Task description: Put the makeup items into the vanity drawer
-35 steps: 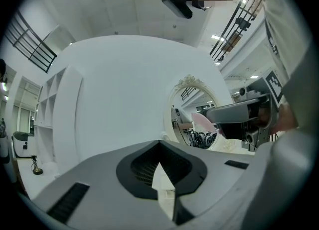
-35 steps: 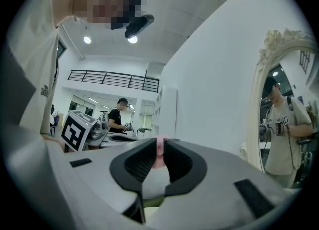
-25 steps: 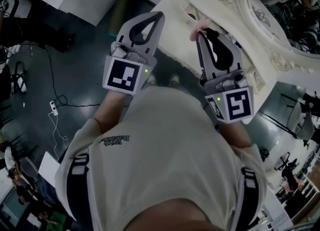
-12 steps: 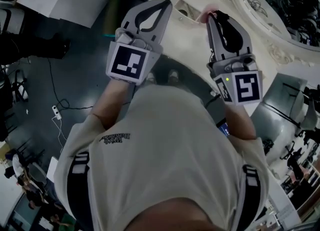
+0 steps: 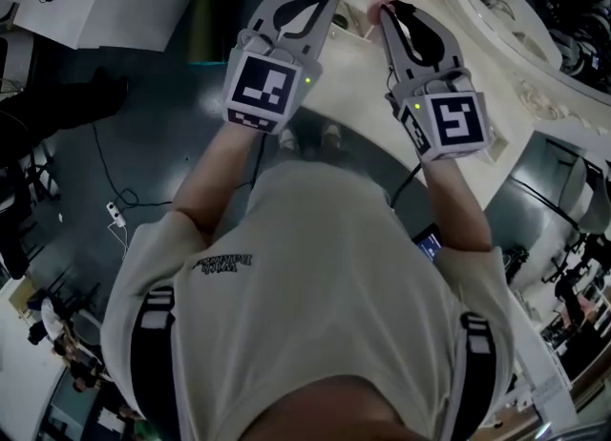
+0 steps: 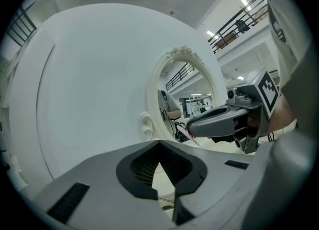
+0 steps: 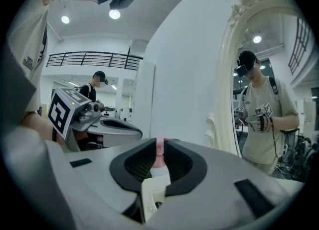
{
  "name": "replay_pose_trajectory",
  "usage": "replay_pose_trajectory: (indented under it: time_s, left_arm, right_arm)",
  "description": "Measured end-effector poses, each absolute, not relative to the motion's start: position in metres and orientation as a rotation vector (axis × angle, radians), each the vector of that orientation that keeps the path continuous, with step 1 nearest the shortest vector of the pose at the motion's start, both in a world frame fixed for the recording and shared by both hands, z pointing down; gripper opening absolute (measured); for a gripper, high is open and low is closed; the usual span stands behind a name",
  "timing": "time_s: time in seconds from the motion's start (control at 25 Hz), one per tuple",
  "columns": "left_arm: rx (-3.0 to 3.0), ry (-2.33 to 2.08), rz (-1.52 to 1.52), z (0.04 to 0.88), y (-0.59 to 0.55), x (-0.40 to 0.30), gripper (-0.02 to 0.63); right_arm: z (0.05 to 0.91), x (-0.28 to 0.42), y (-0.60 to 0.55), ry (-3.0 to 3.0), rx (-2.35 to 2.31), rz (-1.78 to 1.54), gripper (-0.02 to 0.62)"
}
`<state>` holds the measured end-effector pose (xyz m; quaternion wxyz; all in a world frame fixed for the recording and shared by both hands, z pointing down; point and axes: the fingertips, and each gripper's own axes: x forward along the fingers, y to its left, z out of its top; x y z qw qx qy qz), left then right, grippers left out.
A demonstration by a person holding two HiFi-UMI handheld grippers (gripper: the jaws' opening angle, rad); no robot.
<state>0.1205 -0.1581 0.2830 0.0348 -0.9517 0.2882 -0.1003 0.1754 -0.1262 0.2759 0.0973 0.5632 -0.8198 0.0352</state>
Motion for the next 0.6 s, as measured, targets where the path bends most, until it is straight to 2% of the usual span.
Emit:
replay_pose_trajectory:
  time_s: [0.6]
  left_arm:
    - [-3.066,0.856,-0.717,0.444,-0.204,0.153,0.014]
  right_arm:
    - [0.439,0.202,-0.183,-2.242,1.585,0.438,0.051]
